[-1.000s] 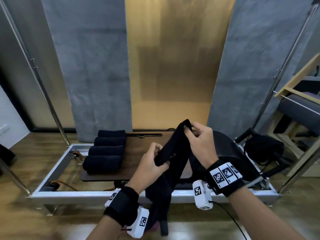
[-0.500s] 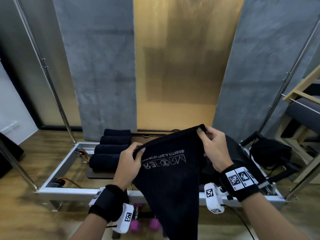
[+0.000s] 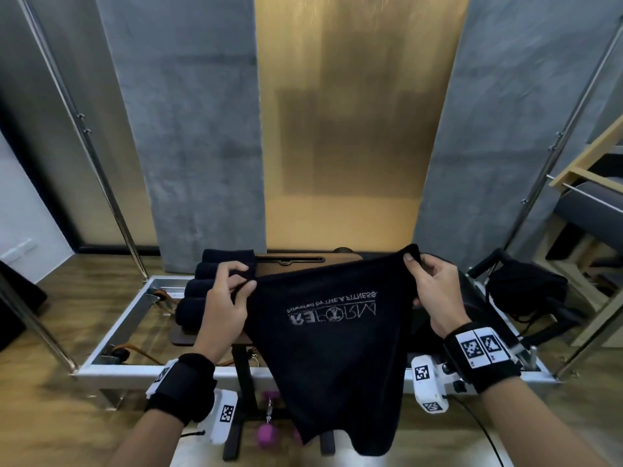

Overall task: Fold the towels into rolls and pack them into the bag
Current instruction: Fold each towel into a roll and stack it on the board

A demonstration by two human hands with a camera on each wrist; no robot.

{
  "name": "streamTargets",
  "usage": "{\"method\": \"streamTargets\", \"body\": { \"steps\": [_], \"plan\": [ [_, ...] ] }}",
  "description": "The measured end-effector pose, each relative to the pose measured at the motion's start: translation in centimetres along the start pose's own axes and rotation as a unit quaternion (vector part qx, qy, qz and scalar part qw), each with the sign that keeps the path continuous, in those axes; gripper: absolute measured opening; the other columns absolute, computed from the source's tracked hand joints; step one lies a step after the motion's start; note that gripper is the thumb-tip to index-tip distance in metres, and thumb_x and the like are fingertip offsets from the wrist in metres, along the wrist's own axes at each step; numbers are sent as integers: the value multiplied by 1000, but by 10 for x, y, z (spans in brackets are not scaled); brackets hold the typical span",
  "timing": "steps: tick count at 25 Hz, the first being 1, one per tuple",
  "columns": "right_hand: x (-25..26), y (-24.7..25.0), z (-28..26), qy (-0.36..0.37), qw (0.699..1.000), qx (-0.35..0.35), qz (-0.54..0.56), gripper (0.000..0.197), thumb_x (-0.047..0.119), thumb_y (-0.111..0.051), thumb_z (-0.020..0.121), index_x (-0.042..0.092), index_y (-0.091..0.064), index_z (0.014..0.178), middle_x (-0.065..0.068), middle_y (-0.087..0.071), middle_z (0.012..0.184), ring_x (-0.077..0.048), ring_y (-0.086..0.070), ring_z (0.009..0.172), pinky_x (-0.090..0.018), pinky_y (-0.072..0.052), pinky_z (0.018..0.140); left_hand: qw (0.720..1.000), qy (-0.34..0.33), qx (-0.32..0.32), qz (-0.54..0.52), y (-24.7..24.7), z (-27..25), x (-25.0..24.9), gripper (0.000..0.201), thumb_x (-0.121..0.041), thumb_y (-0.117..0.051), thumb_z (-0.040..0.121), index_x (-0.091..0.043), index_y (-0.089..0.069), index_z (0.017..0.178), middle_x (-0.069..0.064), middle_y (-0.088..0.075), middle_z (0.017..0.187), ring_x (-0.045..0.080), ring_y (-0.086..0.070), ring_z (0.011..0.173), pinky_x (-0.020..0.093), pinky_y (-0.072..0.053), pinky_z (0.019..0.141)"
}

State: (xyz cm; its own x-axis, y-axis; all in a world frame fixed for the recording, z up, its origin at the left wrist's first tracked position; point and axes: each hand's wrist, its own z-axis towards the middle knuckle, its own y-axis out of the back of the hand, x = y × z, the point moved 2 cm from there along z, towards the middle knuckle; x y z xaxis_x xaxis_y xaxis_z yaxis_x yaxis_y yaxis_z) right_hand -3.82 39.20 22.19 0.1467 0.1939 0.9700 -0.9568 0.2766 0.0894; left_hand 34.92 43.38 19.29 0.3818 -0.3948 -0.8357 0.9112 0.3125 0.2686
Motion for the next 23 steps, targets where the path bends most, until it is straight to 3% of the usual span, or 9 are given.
{"method": "streamTargets", "body": {
  "steps": [3,5,7,9,11,14,16,18,23],
  "plan": [
    [-1,-4,-1,0,1000,25,-5,46,54,-70,90,9,-70,86,-12,-60,76,-25,-52,64,-29,-39,40,996,-51,-78,17,5,2,-8,11,-17,-57,108,-28,-56,106,-8,-70,95,10,-69,92,20,-52,79],
    [-2,-8,-2,-6,1000,27,-2,43,49,-70,94,7,-71,87,-13,-61,78,-25,-53,65,-29,-38,40,998,-24,-56,17,8,5,-7,14,-25,-50,111,-25,-63,107,-12,-70,98,9,-68,96,20,-51,82],
    [-4,-9,0,-15,1000,16,0,41,44,-69,97,5,-69,86,-14,-60,78,-27,-53,66,-29,-38,39,999,33,6,-4,10,6,-3,26,-34,-45,112,-25,-70,115,-16,-71,109,7,-67,108,22,-51,94],
    [-7,-9,1,-24,1000,8,1,42,42,-68,99,2,-67,88,-15,-61,81,-28,-54,68,-29,-38,39,995,75,53,-33,11,5,1,27,-33,-50,110,-24,-70,125,-11,-73,119,7,-66,117,29,-52,102],
    [-10,-9,2,-29,1000,9,1,45,43,-68,98,-1,-66,90,-15,-62,81,-27,-54,67,-28,-38,39,994,84,47,-43,14,4,6,22,-26,-60,107,-22,-72,125,-6,-75,121,9,-68,119,30,-54,102],
    [-18,-6,4,-37,999,1,-2,46,43,-69,98,-3,-66,91,-15,-63,79,-26,-51,63,-28,-37,39,994,99,-5,-56,18,7,16,17,-19,-76,96,-26,-78,112,-4,-78,110,8,-71,108,28,-56,93],
    [-26,-3,8,-43,999,-7,-13,42,42,-69,99,1,-69,88,-13,-63,74,-25,-49,60,-29,-37,39,992,106,-6,-66,17,14,24,19,-14,-83,89,-27,-79,104,3,-79,99,14,-73,95,26,-59,77],
    [-35,-1,16,-50,998,-10,-37,39,41,-69,99,5,-71,86,-14,-63,73,-24,-48,57,-29,-38,39,993,99,9,-70,15,22,30,23,-10,-87,83,-29,-81,96,3,-79,91,11,-73,85,20,-57,68],
    [-66,-14,51,-56,997,-18,-42,58,41,-70,98,-14,-57,85,-15,-54,75,-28,-48,63,-32,-46,43,1000,22,19,-10,3,60,48,11,-19,-80,92,-20,-78,82,-3,-75,77,3,-66,72,16,-52,68]
  ]
}}
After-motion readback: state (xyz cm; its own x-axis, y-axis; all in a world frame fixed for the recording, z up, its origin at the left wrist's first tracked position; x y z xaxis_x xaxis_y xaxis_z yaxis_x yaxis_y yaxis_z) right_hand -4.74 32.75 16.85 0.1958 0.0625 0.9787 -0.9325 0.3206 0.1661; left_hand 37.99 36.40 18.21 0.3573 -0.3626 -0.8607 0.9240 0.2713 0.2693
